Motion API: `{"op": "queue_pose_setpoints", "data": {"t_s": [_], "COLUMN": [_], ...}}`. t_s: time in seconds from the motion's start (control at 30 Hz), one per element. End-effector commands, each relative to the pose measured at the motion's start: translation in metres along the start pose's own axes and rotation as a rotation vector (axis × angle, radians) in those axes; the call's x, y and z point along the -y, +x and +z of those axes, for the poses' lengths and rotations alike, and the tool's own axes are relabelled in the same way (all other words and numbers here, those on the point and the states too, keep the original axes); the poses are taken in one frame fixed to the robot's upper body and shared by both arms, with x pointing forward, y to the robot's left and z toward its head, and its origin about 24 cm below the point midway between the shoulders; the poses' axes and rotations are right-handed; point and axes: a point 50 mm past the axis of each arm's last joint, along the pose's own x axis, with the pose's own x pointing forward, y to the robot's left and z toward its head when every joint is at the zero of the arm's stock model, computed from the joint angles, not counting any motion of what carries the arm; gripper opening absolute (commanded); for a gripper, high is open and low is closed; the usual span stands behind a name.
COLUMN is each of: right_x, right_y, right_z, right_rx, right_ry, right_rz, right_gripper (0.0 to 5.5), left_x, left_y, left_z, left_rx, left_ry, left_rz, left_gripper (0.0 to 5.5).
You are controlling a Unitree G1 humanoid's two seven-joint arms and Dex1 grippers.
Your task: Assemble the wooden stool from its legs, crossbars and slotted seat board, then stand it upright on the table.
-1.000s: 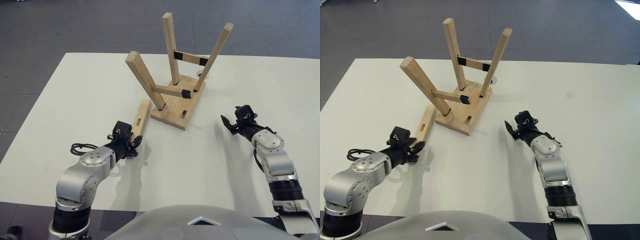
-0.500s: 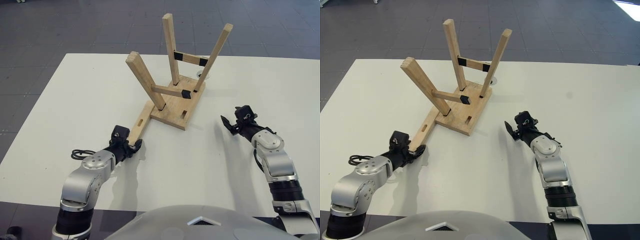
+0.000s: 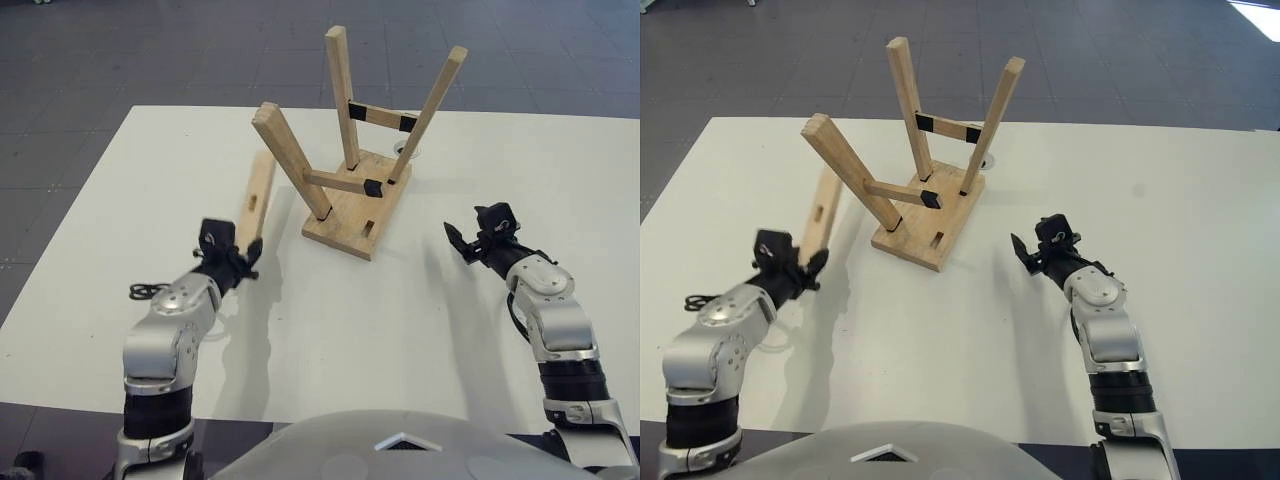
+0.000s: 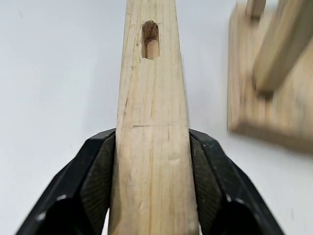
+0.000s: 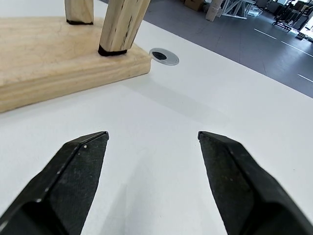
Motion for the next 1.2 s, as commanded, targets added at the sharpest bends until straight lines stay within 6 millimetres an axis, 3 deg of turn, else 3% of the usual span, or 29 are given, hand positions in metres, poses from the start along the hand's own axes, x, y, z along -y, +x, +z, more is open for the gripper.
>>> {"op": "queue_pose_setpoints", "data": {"t_s": [0.03, 0.2, 0.27, 0.37, 0.47, 0.57, 0.7, 0.87, 1.2], "right_x": [0.003, 0.002, 0.001, -0.004, -0.012, -0.015, -0.024, -0.032, -0.039], "right_y": [-0.001, -0.010, -0.015, -0.019, -0.022, -0.026, -0.035, -0.049, -0.047], "right_z": [0.038, 0.096, 0.120, 0.143, 0.165, 0.179, 0.193, 0.196, 0.196], "right_rx": [0.156, 0.370, 0.442, 0.494, 0.542, 0.540, 0.504, 0.427, 0.362], "right_ry": [0.160, 0.359, 0.413, 0.474, 0.592, 0.630, 0.664, 0.630, 0.560], "right_rz": [0.028, 0.150, 0.232, 0.351, 0.548, 0.690, 0.963, 1.198, 1.235], "right_gripper": [3.39, 4.09, 4.44, 4.96, 5.50, 5.50, 5.50, 5.50, 5.50], "left_x": [-0.012, -0.020, 0.001, 0.033, 0.064, 0.081, 0.089, 0.084, 0.091], "left_y": [0.019, 0.021, 0.013, 0.000, -0.012, -0.015, -0.027, -0.027, -0.036], "left_z": [0.055, 0.132, 0.161, 0.178, 0.177, 0.165, 0.148, 0.144, 0.135], "left_rx": [0.303, 0.648, 0.712, 0.713, 0.615, 0.493, 0.348, 0.267, 0.186], "left_ry": [-0.068, -0.080, -0.078, -0.076, -0.158, -0.141, -0.107, -0.144, -0.103], "left_rz": [-0.015, -0.106, -0.333, -0.620, -0.908, -1.057, -1.265, -1.374, -1.485], "left_gripper": [2.06, 2.05, 2.05, 2.05, 2.05, 2.05, 2.05, 2.05, 2.05]}}
